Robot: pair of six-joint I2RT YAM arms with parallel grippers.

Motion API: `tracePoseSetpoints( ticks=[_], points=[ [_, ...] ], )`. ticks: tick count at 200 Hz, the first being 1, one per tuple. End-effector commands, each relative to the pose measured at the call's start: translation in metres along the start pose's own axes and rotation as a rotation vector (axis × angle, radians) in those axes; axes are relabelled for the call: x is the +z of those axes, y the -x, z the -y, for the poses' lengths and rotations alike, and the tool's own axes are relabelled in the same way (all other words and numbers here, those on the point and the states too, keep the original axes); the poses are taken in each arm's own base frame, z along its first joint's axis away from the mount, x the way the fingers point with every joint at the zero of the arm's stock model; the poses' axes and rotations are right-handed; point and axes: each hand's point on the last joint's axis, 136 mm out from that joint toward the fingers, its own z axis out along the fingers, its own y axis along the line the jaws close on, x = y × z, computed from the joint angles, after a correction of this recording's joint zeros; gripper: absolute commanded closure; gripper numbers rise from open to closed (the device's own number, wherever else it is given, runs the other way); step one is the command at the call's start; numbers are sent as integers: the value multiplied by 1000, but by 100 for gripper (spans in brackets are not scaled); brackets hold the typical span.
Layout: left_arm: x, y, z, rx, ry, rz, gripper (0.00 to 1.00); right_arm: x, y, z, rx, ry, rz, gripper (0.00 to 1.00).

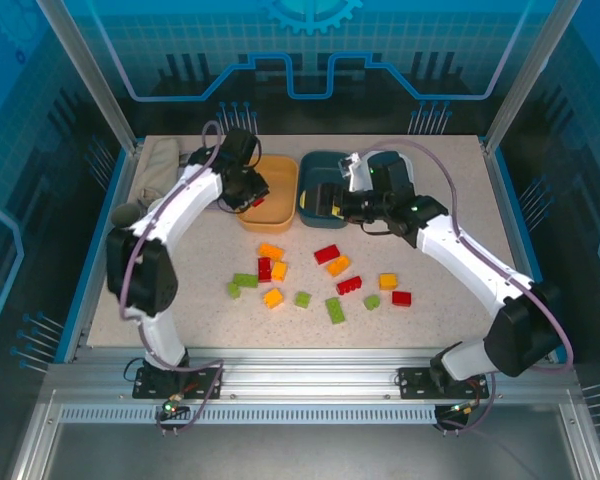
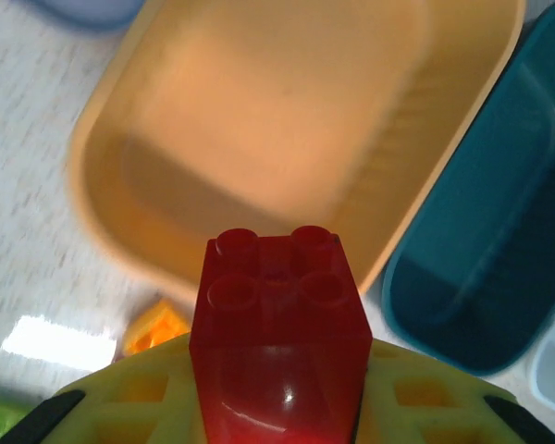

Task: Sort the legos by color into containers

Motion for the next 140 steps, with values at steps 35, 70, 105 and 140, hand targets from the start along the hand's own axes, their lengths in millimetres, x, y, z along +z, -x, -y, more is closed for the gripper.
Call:
tracePoseSetpoints(
  ticks=[35,70,105,140],
  points=[
    [80,34,22,146,47,-72,72,-5,23,47,120,-197,22,0],
    [116,35,15,130,78,-113,67,-11,16,65,151,-276,5,0],
    [126,30,15,132,69,-139,53,-17,3,76,166,-324,-4,0],
    [104,37,23,148,54,-111,37,-34,-7,88,172,-419,-4,1]
  ],
)
